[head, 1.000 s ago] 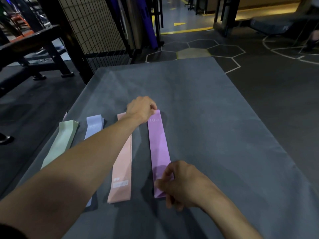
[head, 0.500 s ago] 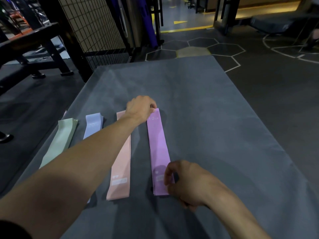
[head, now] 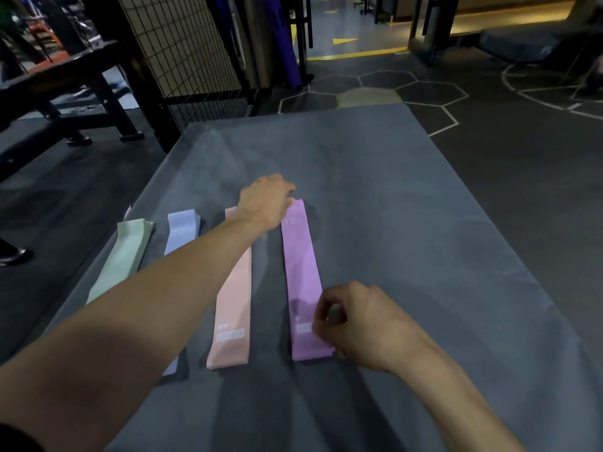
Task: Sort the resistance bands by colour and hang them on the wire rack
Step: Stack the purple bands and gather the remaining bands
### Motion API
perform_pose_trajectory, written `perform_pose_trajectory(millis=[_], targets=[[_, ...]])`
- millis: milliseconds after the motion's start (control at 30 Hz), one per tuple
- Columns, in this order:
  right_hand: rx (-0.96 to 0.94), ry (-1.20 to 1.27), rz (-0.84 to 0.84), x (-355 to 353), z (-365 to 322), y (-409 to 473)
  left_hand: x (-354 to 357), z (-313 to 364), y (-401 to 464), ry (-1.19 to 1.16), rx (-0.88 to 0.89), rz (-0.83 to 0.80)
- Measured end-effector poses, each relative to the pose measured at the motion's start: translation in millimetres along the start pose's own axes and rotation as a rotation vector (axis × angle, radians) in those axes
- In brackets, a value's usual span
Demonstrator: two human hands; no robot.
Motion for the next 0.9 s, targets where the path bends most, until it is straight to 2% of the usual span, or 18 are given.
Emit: perform_pose_trajectory(millis=[200, 300, 400, 467, 633, 900], targets=[[0.083, 0.008, 0.064, -6.6, 13.5, -2.1, -45.5, 0.7, -65.8, -0.244, -0.027, 0.046], [0.155, -0.036, 0.036, -2.5, 15.4, -6.2, -52.9, 24.9, -131.9, -0.313, 0.023, -0.099], [0.178, -0.037, 0.003, 1.4, 11.9, -12.9, -42.7, 45.9, -195.3, -0.271, 0.054, -0.238], [0.189, -0.033, -0.003, 3.8, 10.2, -17.9, -32.7, 51.9, -225.1, -0.229, 0.052, -0.272], [0.19, -0.074, 0.023, 6.7, 5.2, -31.8, -26.0, 58.5, -258.7, -0.267, 0.066, -0.228], [0.187, -0.163, 0.046, 12.7, -1.9, -34.1, -24.4, 64.5, -259.9, -0.254, 0.098, -0.181]])
Point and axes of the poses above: each hand's wrist, its own y-axis towards the middle knuckle, its own x-axis out of the palm, z = x × y, the point moved 3 cm from there along y, towards the middle knuckle, and after that the axes turned 3 degrees about -z, right-handed, at the moved point
